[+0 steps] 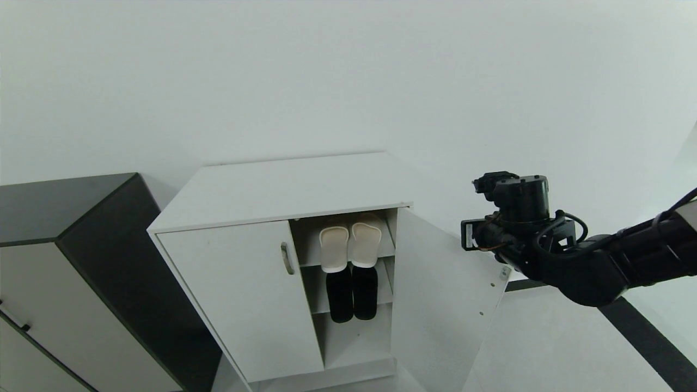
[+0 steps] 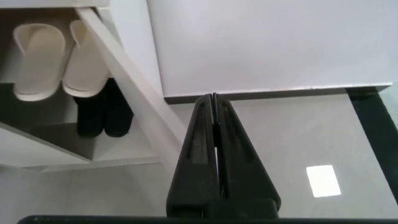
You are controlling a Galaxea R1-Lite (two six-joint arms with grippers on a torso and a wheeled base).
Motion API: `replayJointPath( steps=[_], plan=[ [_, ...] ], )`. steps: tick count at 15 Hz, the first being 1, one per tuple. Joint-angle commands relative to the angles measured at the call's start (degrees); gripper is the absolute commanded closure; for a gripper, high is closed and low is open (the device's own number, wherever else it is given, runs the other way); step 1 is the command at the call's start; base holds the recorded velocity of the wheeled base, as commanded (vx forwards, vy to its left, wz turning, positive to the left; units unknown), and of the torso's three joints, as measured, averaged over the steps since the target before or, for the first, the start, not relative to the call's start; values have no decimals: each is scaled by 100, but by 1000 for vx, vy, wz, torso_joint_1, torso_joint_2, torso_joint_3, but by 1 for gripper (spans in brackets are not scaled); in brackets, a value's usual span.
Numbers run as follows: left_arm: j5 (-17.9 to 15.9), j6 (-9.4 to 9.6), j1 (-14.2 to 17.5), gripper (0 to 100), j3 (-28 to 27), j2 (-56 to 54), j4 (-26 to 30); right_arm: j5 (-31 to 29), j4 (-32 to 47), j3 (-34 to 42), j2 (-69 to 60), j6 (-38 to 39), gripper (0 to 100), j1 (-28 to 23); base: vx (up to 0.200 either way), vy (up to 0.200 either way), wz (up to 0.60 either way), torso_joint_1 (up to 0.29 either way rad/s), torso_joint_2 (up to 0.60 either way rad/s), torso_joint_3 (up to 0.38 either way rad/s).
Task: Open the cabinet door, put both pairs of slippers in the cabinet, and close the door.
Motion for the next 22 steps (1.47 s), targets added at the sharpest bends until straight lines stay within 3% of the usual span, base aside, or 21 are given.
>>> replayJointPath(
  steps=[1, 12, 22],
  plan=[
    [-2, 0, 0, 100, 0, 7, -1, 47, -5, -108, 360, 8, 100, -94, 0, 0, 0, 0, 0, 0],
    [-2, 0, 0, 100, 0, 7, -1, 47, -57, -178, 527, 8, 100, 47, 0, 0, 0, 0, 0, 0],
    [-2, 0, 0, 100, 0, 7, -1, 39, -57, -2, 395, 26, 100, 1102, 0, 0, 0, 0, 0, 0]
  ],
)
